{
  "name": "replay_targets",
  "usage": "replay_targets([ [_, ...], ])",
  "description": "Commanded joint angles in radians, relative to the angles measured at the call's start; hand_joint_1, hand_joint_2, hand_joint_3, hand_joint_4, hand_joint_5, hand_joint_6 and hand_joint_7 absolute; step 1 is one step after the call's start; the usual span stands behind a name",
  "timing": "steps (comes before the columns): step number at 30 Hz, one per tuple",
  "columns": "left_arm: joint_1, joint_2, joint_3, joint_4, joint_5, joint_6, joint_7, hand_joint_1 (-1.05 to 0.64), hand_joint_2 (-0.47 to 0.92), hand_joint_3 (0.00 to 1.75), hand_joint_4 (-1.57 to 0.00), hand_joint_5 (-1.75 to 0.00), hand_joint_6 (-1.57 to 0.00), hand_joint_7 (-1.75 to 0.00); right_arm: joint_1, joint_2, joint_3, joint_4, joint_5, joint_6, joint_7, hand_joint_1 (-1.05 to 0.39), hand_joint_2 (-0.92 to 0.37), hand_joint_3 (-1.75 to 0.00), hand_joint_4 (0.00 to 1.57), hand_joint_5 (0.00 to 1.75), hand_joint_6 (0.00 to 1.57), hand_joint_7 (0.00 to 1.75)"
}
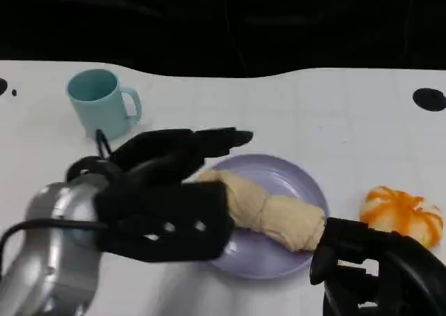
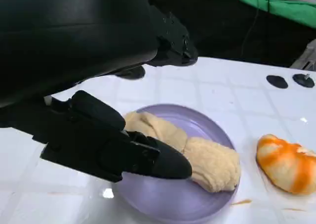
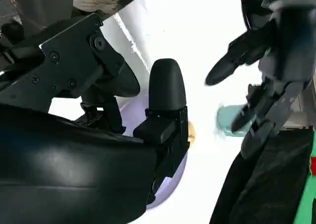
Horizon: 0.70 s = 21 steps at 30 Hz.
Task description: Grasp the towel on the left side of the plate with the left hand and place it into the plate.
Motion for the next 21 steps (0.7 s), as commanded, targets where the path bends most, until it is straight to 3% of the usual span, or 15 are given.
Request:
replay_targets([
  [1,0.042,0.071,0.099,-0.089,-0.125,0.048,-0.074,-0.53,0.92,0.32,-0.73,-0.31,-0.62,-0.07,-0.008,-0.003,0.006,0.0,-0.012,0.0,-0.005,-0.07,-0.48,-1.32,0.76,1.75,0.66,1.58],
  [4,0.083,0.096,0.153,-0.133,-0.192,0.067,-0.069,-0.49,0.92,0.33,-0.83,-0.3,-0.69,-0.07,-0.009,-0.002,0.01,0.0,-0.015,0.003,-0.007,-0.08,-0.48,-1.32,0.75,1.75,0.66,1.58],
  [6,0.12,0.104,0.196,-0.169,-0.239,0.106,-0.065,-0.38,0.92,0.32,-0.86,-0.31,-0.74,-0.08,-0.01,-0.002,0.011,0.001,-0.017,0.002,-0.007,-0.07,-0.48,-1.33,0.76,1.75,0.66,1.58],
  [10,0.226,0.076,0.307,-0.237,-0.379,0.163,-0.043,-0.24,0.92,0.34,-0.91,-0.35,-0.85,-0.12,-0.01,0.008,0.009,-0.003,-0.009,0.011,-0.01,-0.06,-0.48,-1.33,0.76,1.75,0.66,1.58],
  [11,0.261,0.04,0.347,-0.254,-0.434,0.177,-0.025,-0.2,0.92,0.36,-0.9,-0.44,-0.9,-0.12,-0.012,0.007,0.009,-0.005,-0.01,0.016,-0.011,-0.06,-0.48,-1.33,0.76,1.75,0.66,1.58],
  [12,0.291,0.012,0.379,-0.267,-0.478,0.189,-0.007,-0.14,0.85,0.53,-0.88,-0.67,-1.02,-0.15,-0.014,0.006,0.01,-0.006,-0.011,0.018,-0.011,-0.07,-0.48,-1.33,0.76,1.75,0.66,1.58],
  [13,0.324,-0.019,0.412,-0.283,-0.521,0.202,0.016,-0.12,0.78,0.69,-0.86,-0.81,-1.07,-0.18,-0.016,0.004,0.011,-0.007,-0.013,0.019,-0.01,-0.07,-0.48,-1.33,0.76,1.75,0.66,1.58],
  [15,0.377,-0.069,0.46,-0.313,-0.594,0.23,0.06,-0.13,0.7,0.85,-0.83,-1.03,-1.07,-0.43,-0.017,0.004,0.01,-0.005,-0.014,0.017,-0.008,-0.07,-0.48,-1.33,0.76,1.75,0.66,1.58],
  [16,0.401,-0.111,0.495,-0.332,-0.651,0.275,0.086,-0.15,0.68,0.88,-0.82,-1.14,-0.96,-0.71,-0.018,0.003,0.009,-0.003,-0.013,0.015,-0.005,-0.07,-0.48,-1.33,0.76,1.75,0.66,1.58],
  [17,0.423,-0.157,0.53,-0.353,-0.713,0.333,0.117,-0.15,0.67,0.89,-0.83,-1.2,-0.92,-0.85,-0.019,0.007,0.005,-0.002,-0.009,0.021,-0.006,-0.08,-0.48,-1.33,0.76,1.75,0.66,1.58],
  [21,0.49,-0.247,0.604,-0.412,-0.879,0.461,0.209,-0.17,0.65,0.94,-0.83,-1.36,-0.86,-1.11,-0.023,0.009,-0.001,0.002,-0.004,0.024,-0.003,-0.07,-0.48,-1.33,0.76,1.75,0.66,1.58],
])
